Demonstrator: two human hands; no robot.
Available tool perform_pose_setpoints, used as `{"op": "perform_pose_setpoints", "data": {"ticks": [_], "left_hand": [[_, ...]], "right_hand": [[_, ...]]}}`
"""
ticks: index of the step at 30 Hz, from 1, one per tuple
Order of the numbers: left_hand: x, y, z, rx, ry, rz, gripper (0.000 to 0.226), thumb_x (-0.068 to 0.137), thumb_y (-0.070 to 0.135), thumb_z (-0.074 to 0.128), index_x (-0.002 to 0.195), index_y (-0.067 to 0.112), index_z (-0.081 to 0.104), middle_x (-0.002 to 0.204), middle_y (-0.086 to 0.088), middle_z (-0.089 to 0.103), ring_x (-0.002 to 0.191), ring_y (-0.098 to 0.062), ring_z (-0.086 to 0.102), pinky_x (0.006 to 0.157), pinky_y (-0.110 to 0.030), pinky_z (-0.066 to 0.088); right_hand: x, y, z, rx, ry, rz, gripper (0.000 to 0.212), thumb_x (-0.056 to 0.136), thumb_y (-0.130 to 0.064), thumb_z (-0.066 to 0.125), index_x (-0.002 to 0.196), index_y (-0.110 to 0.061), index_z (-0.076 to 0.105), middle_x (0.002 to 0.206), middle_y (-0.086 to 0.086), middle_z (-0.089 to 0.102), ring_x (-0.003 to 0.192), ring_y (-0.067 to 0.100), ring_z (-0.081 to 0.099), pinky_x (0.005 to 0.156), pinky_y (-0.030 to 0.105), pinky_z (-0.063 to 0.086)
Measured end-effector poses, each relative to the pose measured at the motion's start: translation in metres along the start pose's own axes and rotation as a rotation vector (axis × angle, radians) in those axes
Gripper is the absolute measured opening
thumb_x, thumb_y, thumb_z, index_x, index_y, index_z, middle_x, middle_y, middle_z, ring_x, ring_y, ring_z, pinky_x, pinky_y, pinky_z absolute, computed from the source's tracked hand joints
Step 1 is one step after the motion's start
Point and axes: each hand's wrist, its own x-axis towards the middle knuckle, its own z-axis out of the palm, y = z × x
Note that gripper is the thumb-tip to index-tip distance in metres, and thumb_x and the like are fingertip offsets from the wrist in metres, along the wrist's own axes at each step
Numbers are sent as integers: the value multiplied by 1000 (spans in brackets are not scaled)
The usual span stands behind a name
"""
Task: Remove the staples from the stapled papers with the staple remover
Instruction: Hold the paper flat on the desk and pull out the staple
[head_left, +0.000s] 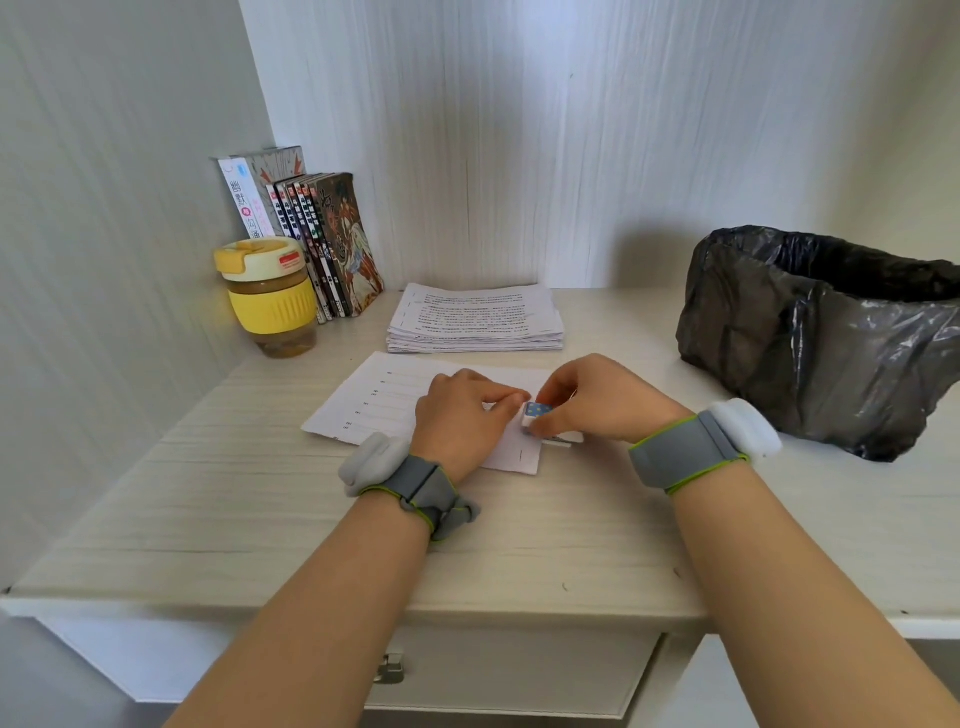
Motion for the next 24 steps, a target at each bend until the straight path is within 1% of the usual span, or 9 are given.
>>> {"op": "perform_pose_setpoints", "data": {"ticks": [2,3,5,7,10,14,19,21,24], "left_hand": [[2,-2,-1,49,12,22,26,93,27,48,113,28,66,128,-1,55,125,-23,39,106,-41,31],[3,-3,-2,56,-10,24,29,93,22,47,117,26,63,136,0,50,131,-22,33,112,-41,23],[4,-4,-2,106,-130,15,37,93,15,45,127,25,53,149,2,33,142,-19,16,118,-45,-1],[4,-4,0,199,-280,15,44,92,16,43,136,25,43,155,4,19,145,-16,3,114,-45,-11],[3,-3,0,262,-404,18,50,93,22,42,142,23,31,156,5,12,145,-14,0,114,-43,-12],[2,-4,-1,323,-463,37,54,94,29,40,145,23,22,157,5,9,145,-13,2,114,-42,-12],[2,-3,-1,359,-483,43,55,95,31,39,146,23,19,157,5,7,145,-14,1,114,-44,-11],[2,-3,-1,367,-479,46,55,95,32,39,146,24,19,157,5,7,145,-14,1,114,-45,-10],[1,-3,-1,347,-475,56,52,95,31,39,144,30,22,157,3,9,145,-16,2,115,-47,-9]], "right_hand": [[0,0,-1,-3,-27,15,18,67,-20,76,83,-15,71,74,-1,65,66,10,55,65,25,46],[0,1,-1,3,-34,18,17,67,-19,76,83,-15,72,75,0,66,66,10,55,66,25,46],[0,2,-1,10,-39,21,18,67,-15,74,85,-15,73,76,1,66,66,10,55,66,24,46],[0,2,-2,19,-49,21,22,67,-9,71,88,-15,73,76,0,65,66,10,54,64,23,46],[0,2,-2,37,-59,17,28,66,-2,68,90,-16,73,76,1,65,67,11,54,65,24,46],[1,2,-2,19,-47,13,29,65,-2,69,90,-16,74,77,1,65,69,12,55,68,24,47],[0,1,-3,-5,-39,21,27,66,-4,70,88,-18,73,75,-1,64,68,12,55,67,24,47],[0,1,-3,-25,-40,14,26,67,-4,70,89,-18,72,71,-5,62,64,9,54,63,22,47],[-1,0,-3,-68,-63,-7,26,68,-5,68,91,-17,71,73,-4,61,62,6,52,60,19,45]]}}
